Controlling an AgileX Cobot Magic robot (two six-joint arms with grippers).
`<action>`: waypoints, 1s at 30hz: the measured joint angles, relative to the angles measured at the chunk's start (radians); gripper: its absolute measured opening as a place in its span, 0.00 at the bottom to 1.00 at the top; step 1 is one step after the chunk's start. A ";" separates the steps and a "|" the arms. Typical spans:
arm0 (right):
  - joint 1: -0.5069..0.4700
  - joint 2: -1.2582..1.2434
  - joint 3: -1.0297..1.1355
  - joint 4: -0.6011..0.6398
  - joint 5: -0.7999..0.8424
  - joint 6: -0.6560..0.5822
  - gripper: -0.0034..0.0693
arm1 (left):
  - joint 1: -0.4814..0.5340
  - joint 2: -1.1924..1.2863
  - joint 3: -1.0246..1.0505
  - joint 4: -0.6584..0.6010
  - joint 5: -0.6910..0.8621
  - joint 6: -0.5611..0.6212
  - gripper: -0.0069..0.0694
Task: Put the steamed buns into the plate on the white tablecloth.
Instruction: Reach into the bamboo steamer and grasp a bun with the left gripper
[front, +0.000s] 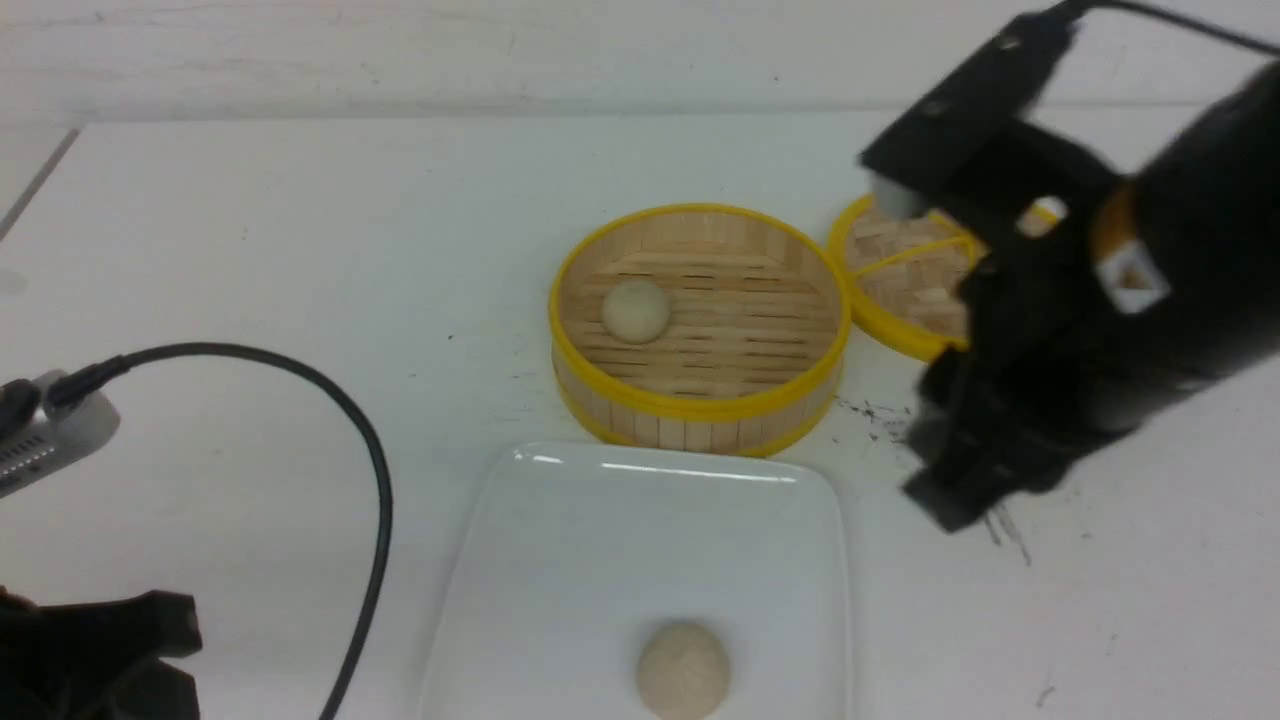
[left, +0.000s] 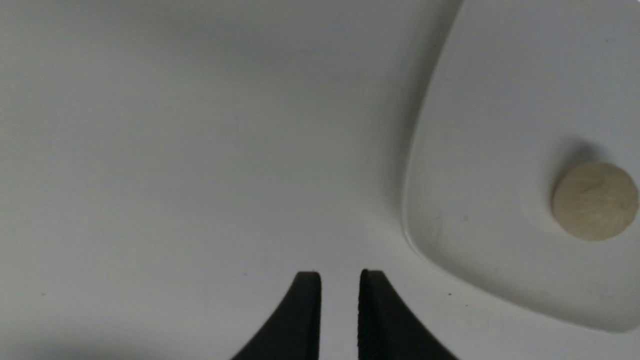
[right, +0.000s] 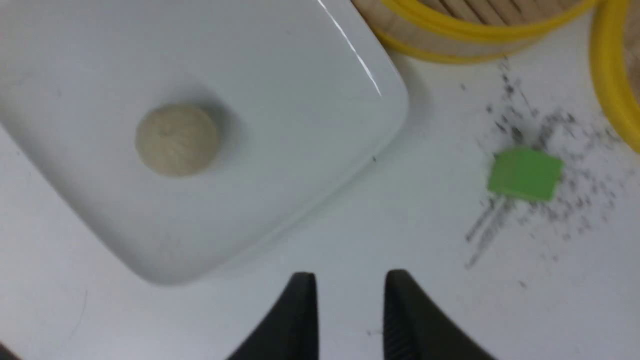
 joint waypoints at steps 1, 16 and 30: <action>0.000 -0.021 0.000 -0.001 0.013 0.008 0.21 | 0.000 0.005 0.000 -0.026 -0.003 0.001 0.28; 0.000 -0.646 0.437 -0.020 -0.108 0.144 0.03 | -0.012 0.340 -0.345 -0.168 0.056 0.200 0.09; 0.000 -0.838 0.899 -0.072 -0.512 0.163 0.04 | -0.448 0.876 -0.917 0.228 0.078 -0.224 0.18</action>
